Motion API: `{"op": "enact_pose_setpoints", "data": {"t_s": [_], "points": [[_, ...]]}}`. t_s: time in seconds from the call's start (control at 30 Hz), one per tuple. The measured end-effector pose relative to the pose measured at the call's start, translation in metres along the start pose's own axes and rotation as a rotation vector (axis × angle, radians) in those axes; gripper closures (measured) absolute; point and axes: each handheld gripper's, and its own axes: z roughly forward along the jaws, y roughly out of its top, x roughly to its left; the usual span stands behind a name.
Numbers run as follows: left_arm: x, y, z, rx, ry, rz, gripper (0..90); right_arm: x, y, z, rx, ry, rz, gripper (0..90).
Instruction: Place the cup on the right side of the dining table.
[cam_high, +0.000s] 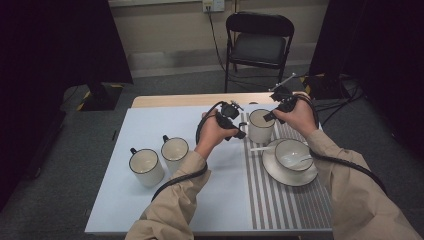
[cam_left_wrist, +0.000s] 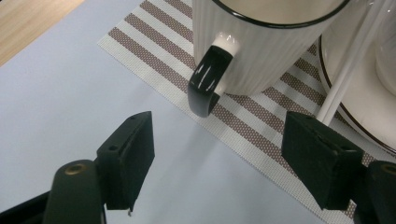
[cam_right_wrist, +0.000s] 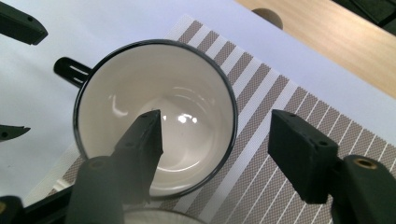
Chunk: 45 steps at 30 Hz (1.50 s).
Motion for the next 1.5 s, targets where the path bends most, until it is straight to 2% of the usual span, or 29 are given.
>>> {"op": "enact_pose_setpoints", "data": {"t_s": [0.1, 0.2, 0.3, 0.43, 0.5, 0.63, 0.8, 0.9, 1.2, 1.5], "points": [[0.0, -0.003, -0.004, -0.008, -0.007, -0.009, 21.5, 0.002, -0.002, -0.003, -0.012, -0.002, 0.01, 28.1], [-0.003, -0.005, -0.008, -0.015, -0.019, -0.023, 20.0, 0.004, -0.002, -0.006, -0.005, 0.0, 0.007, 26.9], [-0.005, -0.006, -0.012, -0.019, -0.016, -0.015, 20.3, 0.008, -0.002, -0.008, 0.0, -0.008, 0.001, 21.9], [-0.007, -0.007, -0.017, -0.025, -0.019, -0.026, 19.4, 0.012, -0.001, -0.013, -0.021, -0.011, -0.009, 21.1], [-0.007, -0.009, -0.019, -0.029, -0.02, -0.015, 19.4, 0.014, -0.001, -0.015, -0.024, -0.022, -0.008, 20.0], [-0.01, -0.012, -0.021, -0.013, -0.032, -0.007, 18.4, 0.016, -0.001, -0.019, -0.034, -0.012, -0.007, 16.4], [-0.012, -0.014, -0.024, -0.01, -0.052, -0.011, 17.7, 0.018, -0.003, -0.023, -0.047, -0.005, -0.01, 16.1], [-0.014, -0.015, -0.026, 0.011, -0.046, 0.011, 17.6, 0.019, -0.004, -0.023, -0.03, 0.011, 0.002, 16.1], [-0.019, -0.019, -0.031, 0.012, -0.072, 0.038, 17.6, 0.024, -0.008, -0.028, -0.034, 0.015, -0.006, 16.2], [-0.023, -0.027, -0.035, 0.012, -0.069, 0.039, 17.7, 0.028, -0.014, -0.034, -0.041, 0.024, -0.016, 16.7]]}}
